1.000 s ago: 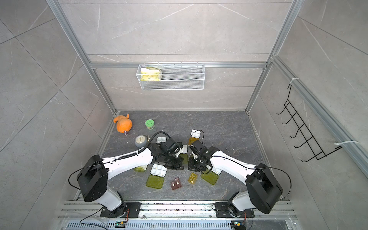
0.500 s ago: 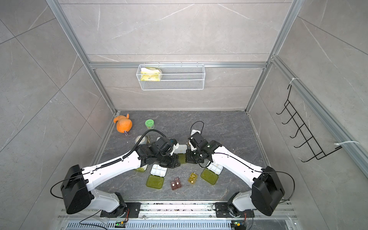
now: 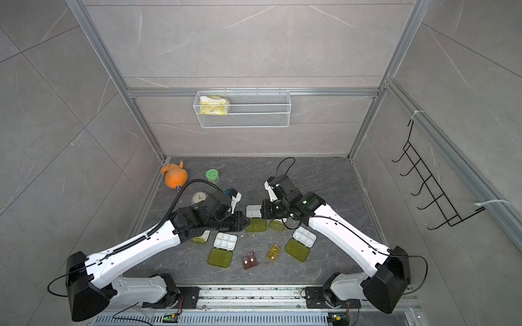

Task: Close pillboxes
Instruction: Close the lid on the pillbox.

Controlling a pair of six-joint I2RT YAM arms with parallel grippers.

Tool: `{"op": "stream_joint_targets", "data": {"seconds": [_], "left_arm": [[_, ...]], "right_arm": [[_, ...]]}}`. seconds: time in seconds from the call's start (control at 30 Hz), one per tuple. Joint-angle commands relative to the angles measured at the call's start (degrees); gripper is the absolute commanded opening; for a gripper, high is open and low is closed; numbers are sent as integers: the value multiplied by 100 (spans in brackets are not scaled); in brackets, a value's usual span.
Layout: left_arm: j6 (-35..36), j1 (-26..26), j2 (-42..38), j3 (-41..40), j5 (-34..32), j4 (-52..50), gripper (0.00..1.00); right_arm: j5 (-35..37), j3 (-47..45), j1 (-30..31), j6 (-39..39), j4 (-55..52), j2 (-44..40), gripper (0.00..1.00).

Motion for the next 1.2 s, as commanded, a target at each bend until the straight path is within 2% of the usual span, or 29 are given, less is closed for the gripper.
{"op": "stream_joint_targets", "data": {"seconds": [0.0, 0.13, 0.27, 0.37, 0.57, 0.67, 0.83, 1.0, 1.17], "left_arm": [[-47, -4, -330, -73, -403, -35, 21], [606, 48, -397, 81, -411, -113, 25], [1377, 96, -438, 116, -77, -62, 37], [1573, 155, -406, 118, 35, -152, 46], [1401, 234, -296, -4, 219, 89, 54], [1093, 321, -120, -45, 303, 319, 60], [712, 342, 226, -242, 931, 1140, 69], [210, 342, 845, -83, 1354, 1201, 80], [-143, 317, 1302, 78, 1630, 1403, 82]], "right_arm": [[262, -46, -15, -276, -101, -271, 0], [556, -358, -15, 53, -130, -673, 0], [887, -601, 8, 701, -422, -1019, 0], [1014, -669, 21, 1085, -699, -1230, 0], [1036, -600, 47, 1128, -1163, -1470, 0], [907, -583, 45, 1106, -1363, -1602, 0], [623, -749, 46, 1111, -1694, -1938, 0], [553, -915, 54, 819, -2166, -2195, 0], [549, -880, 42, 698, -2615, -2275, 0]]}}
